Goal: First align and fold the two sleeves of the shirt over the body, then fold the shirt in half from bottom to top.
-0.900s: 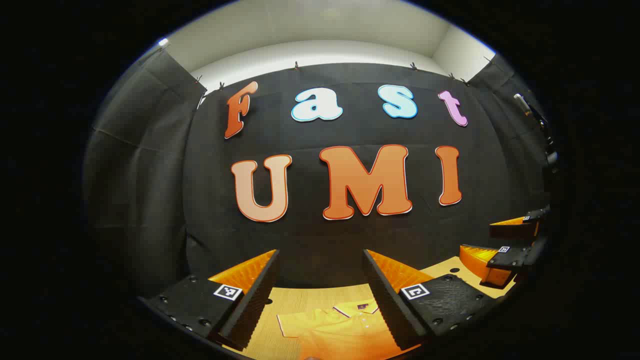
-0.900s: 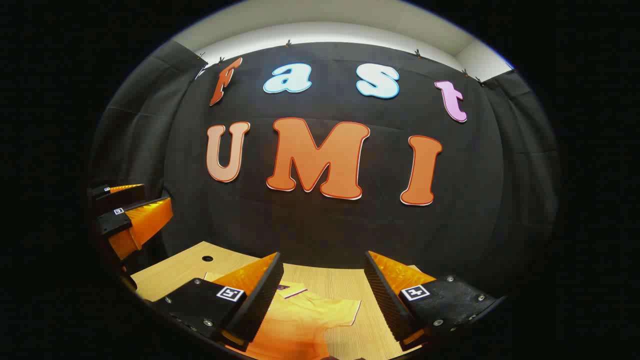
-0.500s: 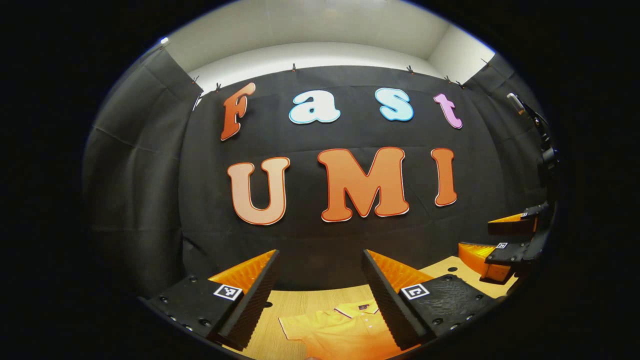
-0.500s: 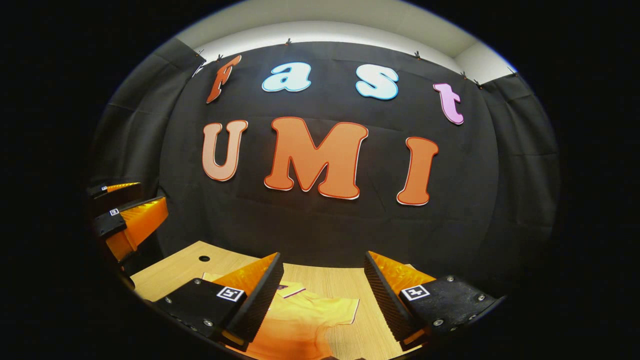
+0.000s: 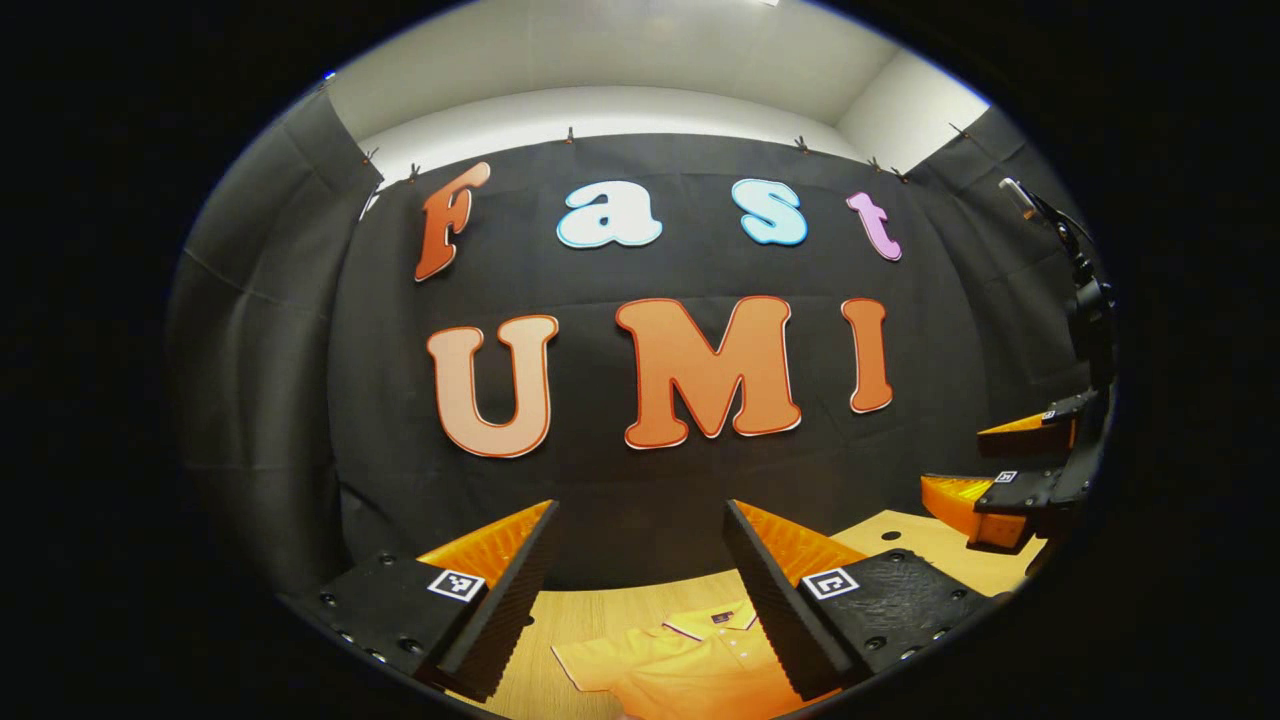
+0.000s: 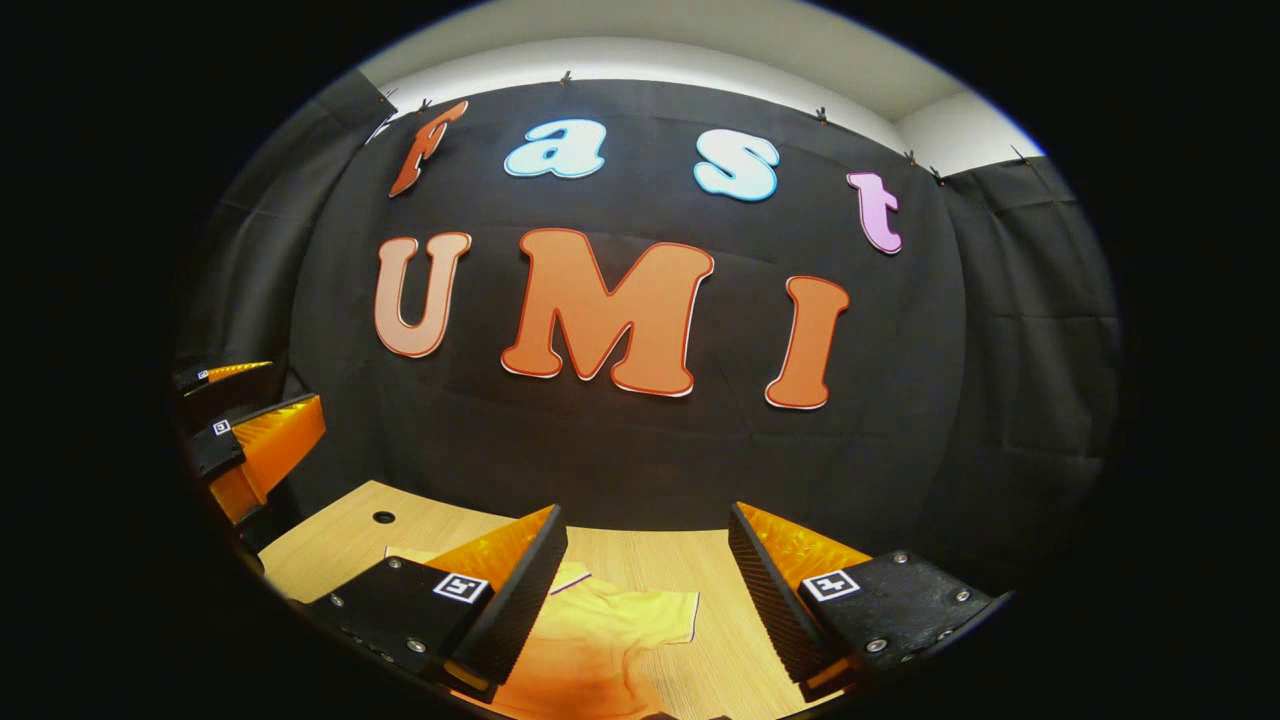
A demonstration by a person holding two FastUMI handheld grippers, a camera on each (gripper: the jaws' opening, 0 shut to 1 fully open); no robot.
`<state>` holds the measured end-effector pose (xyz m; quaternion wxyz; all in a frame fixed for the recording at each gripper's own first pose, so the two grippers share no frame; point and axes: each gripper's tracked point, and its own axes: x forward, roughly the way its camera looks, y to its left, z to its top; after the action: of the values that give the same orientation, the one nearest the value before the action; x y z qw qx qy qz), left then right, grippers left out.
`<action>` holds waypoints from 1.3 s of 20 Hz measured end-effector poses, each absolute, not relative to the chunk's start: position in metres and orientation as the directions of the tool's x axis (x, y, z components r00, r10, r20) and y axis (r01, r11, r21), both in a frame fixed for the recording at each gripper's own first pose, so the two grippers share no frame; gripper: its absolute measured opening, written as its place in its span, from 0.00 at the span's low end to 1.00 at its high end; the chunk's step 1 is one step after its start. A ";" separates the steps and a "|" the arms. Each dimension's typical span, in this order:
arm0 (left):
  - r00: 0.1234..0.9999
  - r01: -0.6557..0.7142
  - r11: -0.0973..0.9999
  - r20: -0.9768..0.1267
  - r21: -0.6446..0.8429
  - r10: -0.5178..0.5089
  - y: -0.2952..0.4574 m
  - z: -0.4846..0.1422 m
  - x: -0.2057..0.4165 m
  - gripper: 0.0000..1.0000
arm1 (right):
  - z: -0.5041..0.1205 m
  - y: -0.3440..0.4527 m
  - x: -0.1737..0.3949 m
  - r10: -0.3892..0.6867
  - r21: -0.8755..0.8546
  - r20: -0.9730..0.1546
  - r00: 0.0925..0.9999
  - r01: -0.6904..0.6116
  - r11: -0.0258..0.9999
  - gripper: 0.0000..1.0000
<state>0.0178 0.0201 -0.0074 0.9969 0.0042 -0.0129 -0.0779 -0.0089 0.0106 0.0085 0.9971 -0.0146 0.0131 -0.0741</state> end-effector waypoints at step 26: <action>0.993 -0.102 0.988 -0.046 0.114 0.108 0.034 -0.018 -0.022 0.99 | -0.232 -0.082 0.130 0.007 0.166 -0.730 0.683 0.168 0.972 0.99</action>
<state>-0.0217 0.0342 -0.0180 0.9967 0.0556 0.0258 0.0526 0.1298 -0.0822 -0.2319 0.9108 0.1103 0.3954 -0.0442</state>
